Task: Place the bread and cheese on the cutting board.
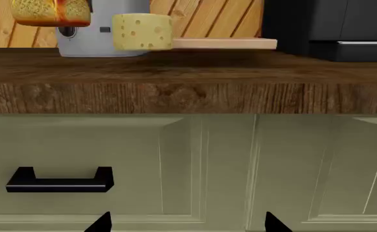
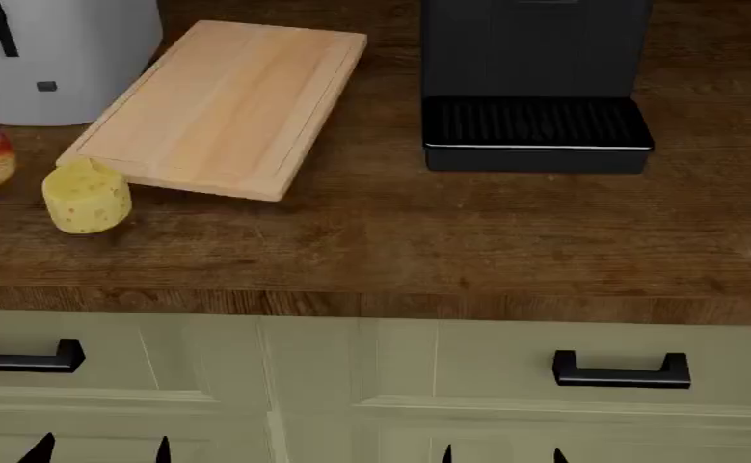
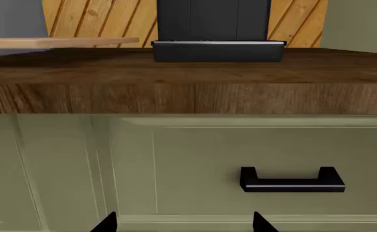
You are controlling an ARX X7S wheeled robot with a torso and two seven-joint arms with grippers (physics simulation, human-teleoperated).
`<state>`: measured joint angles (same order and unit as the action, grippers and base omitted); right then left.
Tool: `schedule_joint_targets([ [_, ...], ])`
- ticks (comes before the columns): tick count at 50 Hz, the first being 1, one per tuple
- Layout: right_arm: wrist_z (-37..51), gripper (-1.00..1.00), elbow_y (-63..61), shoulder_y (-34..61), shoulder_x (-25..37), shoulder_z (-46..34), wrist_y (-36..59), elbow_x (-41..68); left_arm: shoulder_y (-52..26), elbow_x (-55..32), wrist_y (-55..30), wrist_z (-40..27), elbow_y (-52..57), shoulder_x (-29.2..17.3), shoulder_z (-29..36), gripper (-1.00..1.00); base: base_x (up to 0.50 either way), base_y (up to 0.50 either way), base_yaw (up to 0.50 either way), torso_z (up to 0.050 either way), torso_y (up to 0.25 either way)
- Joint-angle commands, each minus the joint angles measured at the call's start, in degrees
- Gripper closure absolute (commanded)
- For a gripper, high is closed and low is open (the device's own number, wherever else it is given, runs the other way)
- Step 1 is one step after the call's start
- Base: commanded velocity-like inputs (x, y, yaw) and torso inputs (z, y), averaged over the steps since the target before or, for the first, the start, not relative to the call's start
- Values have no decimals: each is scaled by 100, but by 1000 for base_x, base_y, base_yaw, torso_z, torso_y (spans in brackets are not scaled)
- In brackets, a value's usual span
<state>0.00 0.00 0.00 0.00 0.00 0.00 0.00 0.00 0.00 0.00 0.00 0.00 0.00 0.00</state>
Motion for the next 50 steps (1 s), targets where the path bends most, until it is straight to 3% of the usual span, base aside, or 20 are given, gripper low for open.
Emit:
schedule_joint_targets([
  [1,110,-100,-68,-28,88,-110,39,88,19,0,-44,-65,63,-49,65,-100,0,0,0,0,0],
  [14,388,-100,136,71,265,-284,-29,396,-46,-318,55,-344,8,-263,295,-100,0,0,0,0,0],
  [17,452,-100,-197,92,334,-322,272,393,44,-536,518,-166,153,-337,321,-100,0,0,0,0,0],
  [25,613,-100,-1956,694,542,-80,1705,719,-445,-937,-972,-433,1827,-491,184,-100,0,0,0,50,0],
  [33,630,-100,-2747,1293,658,16,2599,1173,-1094,-1233,-1626,-685,2408,-621,-68,-100,0,0,0,50,0],
  [42,619,-100,-3012,1716,881,-122,3288,1321,-1224,-1441,-1733,-655,2662,-758,-72,-100,0,0,0,50,0],
  [50,681,-100,-3053,1551,890,-289,3212,1252,-1103,-1510,-1698,-679,2828,-900,-177,-100,77,309,0,50,0],
])
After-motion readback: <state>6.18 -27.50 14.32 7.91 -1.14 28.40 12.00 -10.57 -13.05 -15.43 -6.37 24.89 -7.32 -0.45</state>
